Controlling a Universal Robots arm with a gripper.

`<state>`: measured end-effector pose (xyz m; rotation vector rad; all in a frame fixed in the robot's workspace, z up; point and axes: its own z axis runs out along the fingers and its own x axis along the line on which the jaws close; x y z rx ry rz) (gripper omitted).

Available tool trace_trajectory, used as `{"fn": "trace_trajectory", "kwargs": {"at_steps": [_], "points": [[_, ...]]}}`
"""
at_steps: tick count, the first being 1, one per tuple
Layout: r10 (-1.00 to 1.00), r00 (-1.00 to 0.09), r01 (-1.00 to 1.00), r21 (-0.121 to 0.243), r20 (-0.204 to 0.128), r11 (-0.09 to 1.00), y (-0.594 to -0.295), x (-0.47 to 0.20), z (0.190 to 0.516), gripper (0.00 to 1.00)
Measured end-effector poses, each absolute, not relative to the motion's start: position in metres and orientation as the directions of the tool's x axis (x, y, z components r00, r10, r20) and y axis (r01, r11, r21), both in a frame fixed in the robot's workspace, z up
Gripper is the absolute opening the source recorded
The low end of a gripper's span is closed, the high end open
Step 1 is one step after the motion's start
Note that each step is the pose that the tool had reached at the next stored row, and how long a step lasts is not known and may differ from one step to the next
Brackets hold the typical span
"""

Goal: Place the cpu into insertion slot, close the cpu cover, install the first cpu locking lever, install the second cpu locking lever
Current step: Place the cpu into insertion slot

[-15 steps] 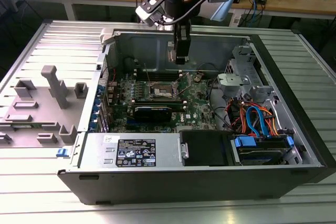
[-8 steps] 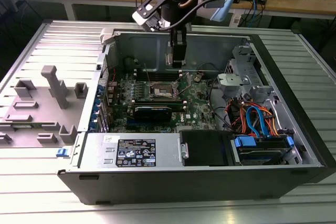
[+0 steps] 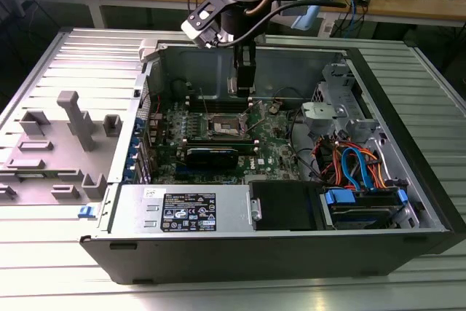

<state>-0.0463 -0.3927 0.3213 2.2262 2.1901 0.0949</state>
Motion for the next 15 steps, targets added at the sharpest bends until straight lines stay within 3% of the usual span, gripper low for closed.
{"fn": "trace_trajectory", "kwargs": {"at_steps": [15], "points": [[0.999, 0.015, 0.998, 0.055, 0.031, -0.017, -0.3927, -0.0463, 0.3149, 0.54]]}}
